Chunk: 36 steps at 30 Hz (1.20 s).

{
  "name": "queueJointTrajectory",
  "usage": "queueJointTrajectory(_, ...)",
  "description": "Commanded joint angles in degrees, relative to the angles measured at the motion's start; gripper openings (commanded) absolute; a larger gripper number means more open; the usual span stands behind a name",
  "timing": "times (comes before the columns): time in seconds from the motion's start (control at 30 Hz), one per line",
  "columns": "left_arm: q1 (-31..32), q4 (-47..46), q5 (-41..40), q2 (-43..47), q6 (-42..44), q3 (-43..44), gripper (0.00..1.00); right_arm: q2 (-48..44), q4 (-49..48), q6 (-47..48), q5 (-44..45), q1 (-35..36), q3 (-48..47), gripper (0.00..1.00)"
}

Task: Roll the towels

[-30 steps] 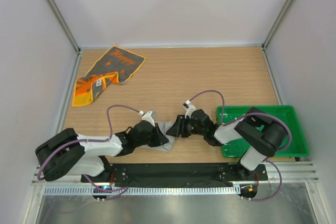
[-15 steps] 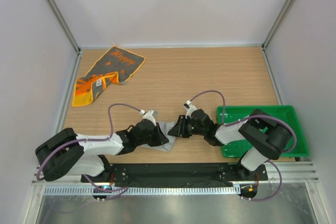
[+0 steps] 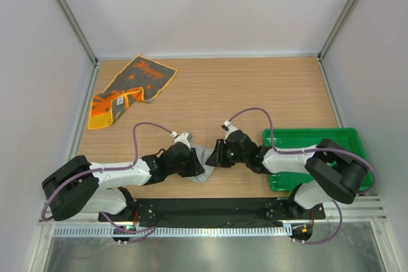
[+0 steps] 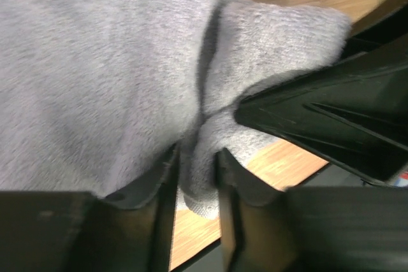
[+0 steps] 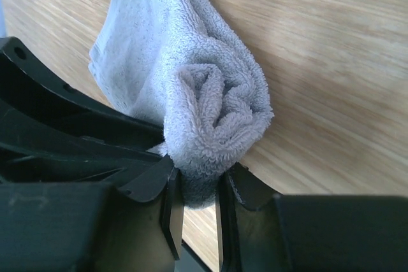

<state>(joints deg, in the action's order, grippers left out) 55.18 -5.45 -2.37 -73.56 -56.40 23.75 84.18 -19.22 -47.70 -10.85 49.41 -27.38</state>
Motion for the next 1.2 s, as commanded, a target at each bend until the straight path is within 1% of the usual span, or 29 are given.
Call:
queueJointTrajectory(0.0,-0.25,16.87,-9.3,0.96,4.46,0.06,0.33,-3.93,11.8,0.77,2.14,0.6,-4.17,0.01)
queueJointTrajectory(0.03,0.01,17.92,-9.93,2.35,4.55,0.33,0.39,-4.11,13.49,0.86,2.32,0.69,-5.74,0.01)
queueJointTrajectory(0.07,0.54,19.06,-10.19,3.06,4.81,0.6,0.42,-4.29,15.08,0.94,2.59,0.69,-6.54,0.01)
queueJointTrajectory(0.13,1.59,21.7,-13.26,4.47,5.07,2.7,0.48,-4.11,18.86,0.94,3.12,0.95,-8.47,0.01)
queueJointTrajectory(0.2,3.43,26.27,-15.63,6.32,5.51,4.72,0.51,-3.85,21.84,0.77,3.99,1.22,-9.45,0.01)
queueJointTrajectory(0.23,4.32,27.68,-18.87,6.93,5.69,6.82,0.53,-3.68,22.38,0.68,4.17,1.39,-10.15,0.01)
queueJointTrajectory(0.27,5.19,30.47,-20.38,8.07,5.86,7.8,0.54,-3.5,22.91,0.51,4.35,1.48,-10.41,0.01)
queueJointTrajectory(0.3,7.38,31.63,-22.31,8.52,6.3,8.76,0.54,-2.8,23.78,0.42,4.44,1.39,-10.77,0.01)
queueJointTrajectory(0.4,11.52,35.76,-30.13,8.96,7.01,12.63,0.55,-1.74,25.55,-0.02,4.52,1.48,-12.17,0.01)
queueJointTrajectory(0.43,14.75,36.21,-31.98,8.61,7.79,13.42,0.55,-0.78,26.16,-0.37,4.44,1.66,-13.31,0.01)
queueJointTrajectory(0.47,16.26,36.48,-35.47,8.43,8.23,14.82,0.55,-0.34,26.86,-0.46,4.7,1.57,-13.93,0.01)
queueJointTrajectory(0.5,17.67,36.65,-36.81,7.39,8.59,15.36,0.56,0.19,28.52,-0.55,4.7,1.66,-14.63,0.01)
queueJointTrajectory(0.53,20.55,36.65,-38.31,6.77,9.2,16.06,0.56,1.06,29.32,-0.72,4.7,1.48,-16.03,0.01)
queueJointTrajectory(0.67,26.46,35.43,-43.58,2.03,11.48,20.36,0.58,2.65,33.89,-1.08,5.14,1.83,-19.2,0.01)
queueJointTrajectory(0.77,29.18,32.8,-43.51,-2.37,14.03,22.65,0.62,3.53,35.22,-1.34,5.14,1.83,-20.61,0.01)
queueJointTrajectory(0.83,30.25,29.99,-43.24,-5.09,15.26,23.1,0.67,3.79,35.4,-1.6,4.88,1.75,-20.88,0.01)
queueJointTrajectory(0.93,30.6,27.96,-42.1,-8.43,16.06,23.71,0.7,3.8,35.4,-1.96,4.35,1.92,-20.88,0.01)
queueJointTrajectory(1.07,30.69,21.91,-40.26,-11.78,18.25,22.92,0.72,3.53,34.96,-1.96,4.0,2.01,-20.7,0.01)
queueJointTrajectory(1.17,30.69,20.49,-40.34,-14.23,19.57,23.45,0.72,3.53,34.96,-1.78,3.65,2.01,-20.7,0.01)
